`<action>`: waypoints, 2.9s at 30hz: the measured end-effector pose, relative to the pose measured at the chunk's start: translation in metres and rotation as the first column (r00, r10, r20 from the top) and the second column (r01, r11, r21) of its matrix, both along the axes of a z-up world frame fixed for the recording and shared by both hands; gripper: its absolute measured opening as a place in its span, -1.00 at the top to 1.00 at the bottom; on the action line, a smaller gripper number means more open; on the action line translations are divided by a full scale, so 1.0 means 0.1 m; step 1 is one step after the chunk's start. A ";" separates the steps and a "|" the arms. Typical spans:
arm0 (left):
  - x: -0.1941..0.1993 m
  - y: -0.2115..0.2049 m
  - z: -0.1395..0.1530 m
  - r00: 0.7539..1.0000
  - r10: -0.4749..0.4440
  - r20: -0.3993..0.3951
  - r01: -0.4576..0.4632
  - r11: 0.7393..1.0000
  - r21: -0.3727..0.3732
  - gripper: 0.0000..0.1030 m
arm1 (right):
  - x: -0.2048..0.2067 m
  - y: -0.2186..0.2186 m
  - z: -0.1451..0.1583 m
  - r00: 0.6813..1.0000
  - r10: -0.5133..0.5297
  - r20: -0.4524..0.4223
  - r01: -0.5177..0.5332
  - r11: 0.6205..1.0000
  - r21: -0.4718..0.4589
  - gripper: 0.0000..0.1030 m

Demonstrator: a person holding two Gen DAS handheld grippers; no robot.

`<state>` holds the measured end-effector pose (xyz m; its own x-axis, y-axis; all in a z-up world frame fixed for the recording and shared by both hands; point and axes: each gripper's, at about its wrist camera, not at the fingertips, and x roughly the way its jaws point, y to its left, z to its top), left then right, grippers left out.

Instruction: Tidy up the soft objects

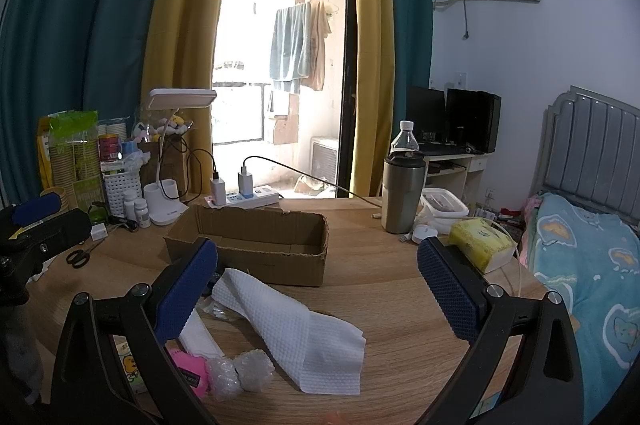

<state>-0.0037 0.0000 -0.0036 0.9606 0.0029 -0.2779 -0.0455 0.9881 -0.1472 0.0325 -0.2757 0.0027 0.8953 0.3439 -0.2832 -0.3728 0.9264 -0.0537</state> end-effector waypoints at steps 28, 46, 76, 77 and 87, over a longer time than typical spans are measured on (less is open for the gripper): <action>0.00 -0.03 -0.06 1.000 0.007 -0.014 -0.007 1.000 0.002 -0.99 | -0.03 0.02 0.03 1.000 0.001 0.002 -0.001 1.000 0.003 -0.98; 0.01 -0.02 -0.07 1.000 0.007 -0.018 -0.007 1.000 0.000 -0.99 | -0.02 0.01 0.02 1.000 0.001 0.001 -0.001 1.000 0.006 -0.98; 0.12 0.10 -0.51 0.984 0.007 -0.177 -0.009 1.000 -0.013 -0.99 | 0.16 -0.01 -0.22 0.997 -0.032 -0.065 0.030 0.999 -0.025 -0.98; 0.13 0.11 -0.56 0.981 0.007 -0.194 -0.010 1.000 -0.016 -0.99 | 0.17 -0.01 -0.25 0.997 -0.031 -0.071 0.029 0.999 -0.028 -0.98; 0.22 0.22 -0.99 0.939 0.015 -0.344 -0.034 0.998 -0.051 -0.99 | 0.24 0.08 -0.60 0.985 0.000 -0.170 -0.015 0.996 -0.087 -0.98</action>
<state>0.0178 0.0221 -0.1026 0.8062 0.0003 -0.5916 -0.1272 0.9767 -0.1728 0.0562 -0.2677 -0.0573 0.8292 0.3174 -0.4600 -0.3901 0.9181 -0.0697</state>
